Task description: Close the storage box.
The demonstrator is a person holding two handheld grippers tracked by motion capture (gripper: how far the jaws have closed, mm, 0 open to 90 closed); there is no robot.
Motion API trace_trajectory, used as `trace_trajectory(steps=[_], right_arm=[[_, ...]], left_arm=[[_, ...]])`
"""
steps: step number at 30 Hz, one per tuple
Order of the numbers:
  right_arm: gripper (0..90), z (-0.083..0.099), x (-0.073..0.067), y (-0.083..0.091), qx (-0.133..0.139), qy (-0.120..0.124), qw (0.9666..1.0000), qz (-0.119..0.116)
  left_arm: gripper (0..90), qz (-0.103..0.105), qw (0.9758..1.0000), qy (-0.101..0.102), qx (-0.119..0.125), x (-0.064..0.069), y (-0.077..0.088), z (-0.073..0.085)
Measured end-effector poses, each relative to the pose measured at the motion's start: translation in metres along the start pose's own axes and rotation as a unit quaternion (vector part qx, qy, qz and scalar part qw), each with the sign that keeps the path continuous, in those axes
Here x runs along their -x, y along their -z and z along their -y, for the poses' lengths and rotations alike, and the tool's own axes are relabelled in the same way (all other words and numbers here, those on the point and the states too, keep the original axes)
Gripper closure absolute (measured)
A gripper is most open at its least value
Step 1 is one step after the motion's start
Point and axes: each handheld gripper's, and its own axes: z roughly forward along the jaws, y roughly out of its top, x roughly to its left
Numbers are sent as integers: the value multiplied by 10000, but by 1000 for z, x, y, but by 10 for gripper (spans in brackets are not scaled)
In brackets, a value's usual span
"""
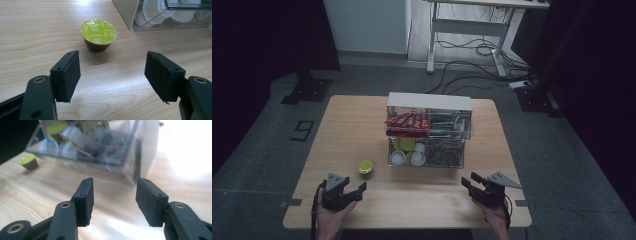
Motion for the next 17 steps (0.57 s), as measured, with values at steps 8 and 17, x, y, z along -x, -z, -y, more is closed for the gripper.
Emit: trace_trajectory(steps=[8,17], right_arm=[[454,12,16,7,-139,-117,9994,278],[407,17,23,-1,-418,-7,9981,446]], left_arm=[[286,69,9999,-88,-120,3,-6,0],[280,74,9997,-161,-175,3,-6,-1]])
